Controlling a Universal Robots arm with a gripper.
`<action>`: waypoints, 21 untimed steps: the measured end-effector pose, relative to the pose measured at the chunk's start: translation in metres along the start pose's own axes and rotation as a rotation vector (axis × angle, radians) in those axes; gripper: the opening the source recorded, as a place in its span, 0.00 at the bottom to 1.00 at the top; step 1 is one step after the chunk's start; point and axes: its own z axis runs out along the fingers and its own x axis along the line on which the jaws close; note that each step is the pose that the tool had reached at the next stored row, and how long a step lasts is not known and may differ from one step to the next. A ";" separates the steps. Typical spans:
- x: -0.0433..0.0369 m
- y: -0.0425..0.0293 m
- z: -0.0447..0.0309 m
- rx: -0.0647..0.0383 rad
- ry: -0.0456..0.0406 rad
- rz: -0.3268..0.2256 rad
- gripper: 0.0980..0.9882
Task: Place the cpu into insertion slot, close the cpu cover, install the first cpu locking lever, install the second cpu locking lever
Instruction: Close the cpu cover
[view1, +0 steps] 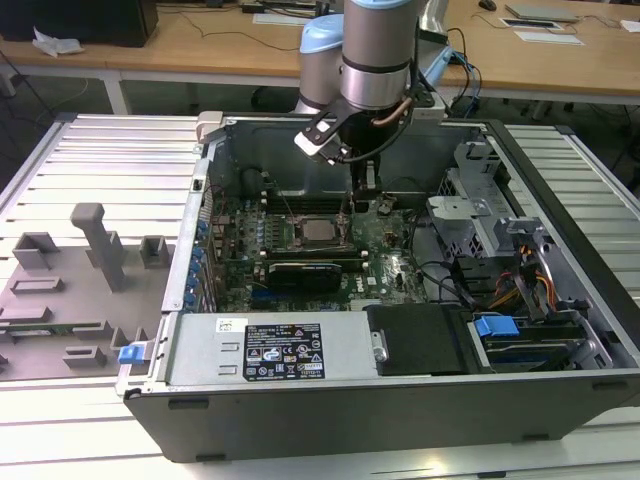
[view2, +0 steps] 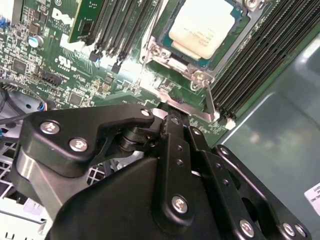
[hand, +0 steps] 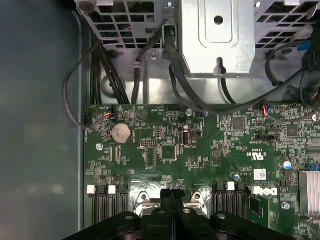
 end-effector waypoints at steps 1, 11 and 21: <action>0.0001 -0.0007 0.0000 0.000 0.0000 0.000 0.01; 0.0007 -0.0145 -0.0009 0.000 0.0000 0.000 0.01; 0.0004 -0.0410 -0.0002 0.000 0.0000 0.000 0.01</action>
